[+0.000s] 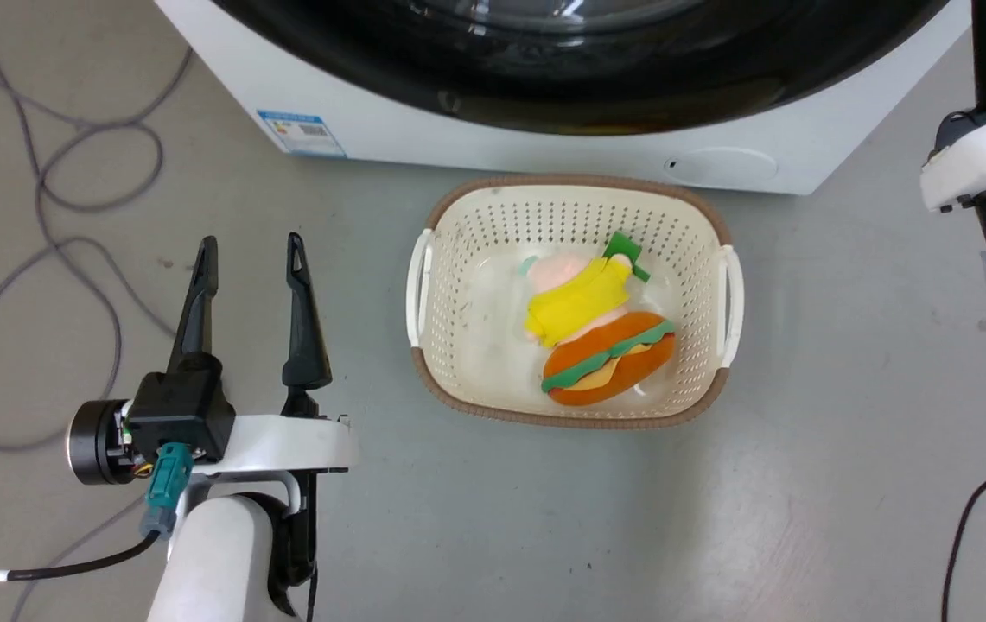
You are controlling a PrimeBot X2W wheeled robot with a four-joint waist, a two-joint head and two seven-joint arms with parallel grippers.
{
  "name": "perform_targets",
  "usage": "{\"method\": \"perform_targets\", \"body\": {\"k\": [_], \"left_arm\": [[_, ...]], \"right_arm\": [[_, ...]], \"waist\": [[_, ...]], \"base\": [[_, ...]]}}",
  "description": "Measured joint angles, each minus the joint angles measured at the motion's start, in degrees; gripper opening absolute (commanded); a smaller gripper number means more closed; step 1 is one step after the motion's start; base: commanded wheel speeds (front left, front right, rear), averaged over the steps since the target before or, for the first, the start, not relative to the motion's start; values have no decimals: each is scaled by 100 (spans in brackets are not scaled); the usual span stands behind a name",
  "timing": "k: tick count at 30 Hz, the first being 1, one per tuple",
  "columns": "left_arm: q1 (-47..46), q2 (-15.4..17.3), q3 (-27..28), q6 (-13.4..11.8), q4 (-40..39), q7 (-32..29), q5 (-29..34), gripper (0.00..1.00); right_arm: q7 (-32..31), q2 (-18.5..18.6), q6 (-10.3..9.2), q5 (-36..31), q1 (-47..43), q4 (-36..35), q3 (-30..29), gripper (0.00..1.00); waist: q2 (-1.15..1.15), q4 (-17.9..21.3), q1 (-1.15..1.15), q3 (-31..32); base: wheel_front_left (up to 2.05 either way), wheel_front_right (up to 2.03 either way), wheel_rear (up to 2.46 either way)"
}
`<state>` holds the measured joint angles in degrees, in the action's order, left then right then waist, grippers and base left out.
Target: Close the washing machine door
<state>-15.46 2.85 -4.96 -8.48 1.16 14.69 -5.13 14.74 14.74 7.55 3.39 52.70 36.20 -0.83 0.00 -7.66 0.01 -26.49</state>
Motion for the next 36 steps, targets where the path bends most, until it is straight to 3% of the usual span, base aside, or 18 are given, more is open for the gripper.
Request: {"method": "perform_targets", "body": {"k": [20,21,22,23,36], "left_arm": [[736,-3,307,66,376,0,172,100],[784,-3,313,66,389,0,188,100],[837,-3,316,66,399,0,197,100],[990,-3,328,68,445,0,201,100],[1564,1,346,111,616,0,312,100]], "right_arm": [[0,-692,-1,-358,-2641,-2157,-669,0],[0,-745,-1,-370,-2762,-2197,-667,28],[0,-787,-1,-364,-2880,-2215,-643,85],[0,-916,-1,-290,-3275,-2329,-598,100],[0,-1154,-1,49,-4961,-2794,-407,100]], "waist": [[0,558,-1,1426],[0,585,-1,1499],[0,610,-1,1570],[0,666,-1,1783],[0,734,-2,2583]], "base": [[0,0,0],[0,0,0],[0,0,0],[0,0,0],[0,0,0]]}}
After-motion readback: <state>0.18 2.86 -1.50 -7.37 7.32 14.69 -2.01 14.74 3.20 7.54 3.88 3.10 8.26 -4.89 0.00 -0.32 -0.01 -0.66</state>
